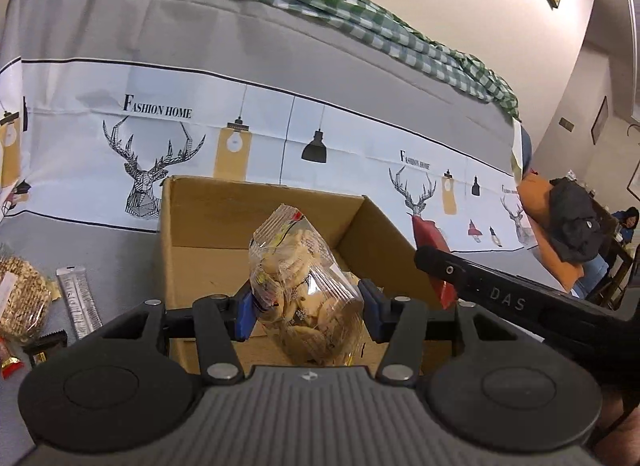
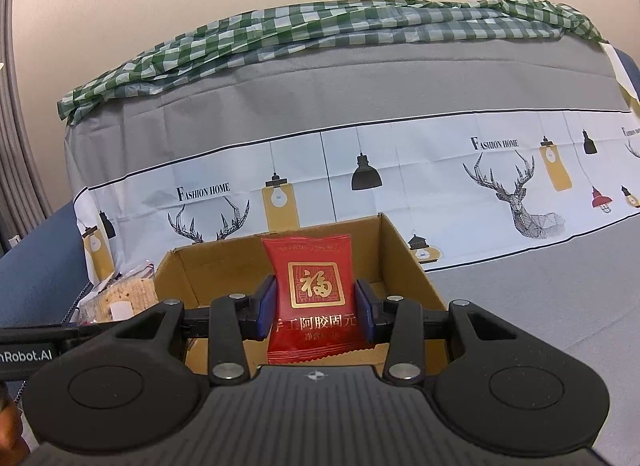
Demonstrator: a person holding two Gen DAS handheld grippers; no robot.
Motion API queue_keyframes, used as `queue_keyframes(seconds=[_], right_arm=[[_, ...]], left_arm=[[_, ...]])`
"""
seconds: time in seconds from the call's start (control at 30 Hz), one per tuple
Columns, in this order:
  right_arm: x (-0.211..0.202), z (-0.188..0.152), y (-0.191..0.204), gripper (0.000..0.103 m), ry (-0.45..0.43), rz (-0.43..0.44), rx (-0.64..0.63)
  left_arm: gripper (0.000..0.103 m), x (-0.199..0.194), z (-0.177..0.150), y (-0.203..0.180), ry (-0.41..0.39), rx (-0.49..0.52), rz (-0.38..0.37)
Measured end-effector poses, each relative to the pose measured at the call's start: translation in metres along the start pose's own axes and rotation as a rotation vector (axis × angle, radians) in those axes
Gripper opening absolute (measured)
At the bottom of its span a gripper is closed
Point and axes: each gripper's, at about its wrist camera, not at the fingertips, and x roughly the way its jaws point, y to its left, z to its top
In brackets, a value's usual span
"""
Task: Organize snacks
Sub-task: 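Carry the cookie bag in the left tool and red packet in the right tool over the box, then open the left tool over the box while the right tool releases the red packet into it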
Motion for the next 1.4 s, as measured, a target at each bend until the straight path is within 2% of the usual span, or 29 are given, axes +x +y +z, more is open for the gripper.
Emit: queue_keyframes(seconds=[1.4], right_arm=[[-0.0009, -0.0002, 0.0000, 0.042, -0.002, -0.004, -0.003]], left_arm=[[0.057, 0.0024, -0.0043, -0.0066, 0.007, 0.023, -0.037]])
